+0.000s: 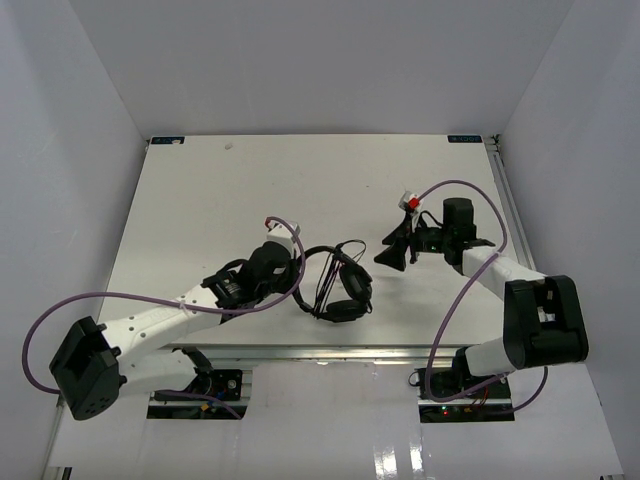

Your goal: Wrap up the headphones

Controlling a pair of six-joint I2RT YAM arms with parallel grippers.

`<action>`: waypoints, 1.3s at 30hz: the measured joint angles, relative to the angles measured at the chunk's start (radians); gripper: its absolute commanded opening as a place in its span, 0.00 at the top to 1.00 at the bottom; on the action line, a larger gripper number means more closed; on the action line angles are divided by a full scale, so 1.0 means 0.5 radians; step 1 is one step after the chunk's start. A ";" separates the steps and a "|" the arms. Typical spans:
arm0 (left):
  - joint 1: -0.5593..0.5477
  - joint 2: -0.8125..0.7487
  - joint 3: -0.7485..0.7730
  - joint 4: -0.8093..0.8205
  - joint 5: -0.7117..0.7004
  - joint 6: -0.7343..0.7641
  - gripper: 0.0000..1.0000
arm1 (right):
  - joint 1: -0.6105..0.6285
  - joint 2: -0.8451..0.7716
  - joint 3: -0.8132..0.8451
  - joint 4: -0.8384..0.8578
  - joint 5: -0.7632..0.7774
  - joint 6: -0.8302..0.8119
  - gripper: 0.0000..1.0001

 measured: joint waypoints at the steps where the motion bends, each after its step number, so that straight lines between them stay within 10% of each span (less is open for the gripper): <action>1: 0.006 0.001 -0.006 0.001 -0.010 -0.004 1.00 | -0.029 -0.017 0.014 -0.035 0.013 -0.032 0.23; 23: 0.634 0.883 0.403 -0.077 0.106 -0.177 0.98 | -0.222 -1.452 -0.127 -1.287 0.326 -0.902 0.11; 29: 0.698 1.252 0.768 -0.122 0.177 -0.181 0.48 | -0.223 -1.612 -0.142 -1.491 0.407 -0.935 0.10; 39: 0.769 1.352 1.019 -0.270 0.331 -0.198 0.05 | -0.223 -1.745 -0.059 -1.712 0.550 -0.914 0.10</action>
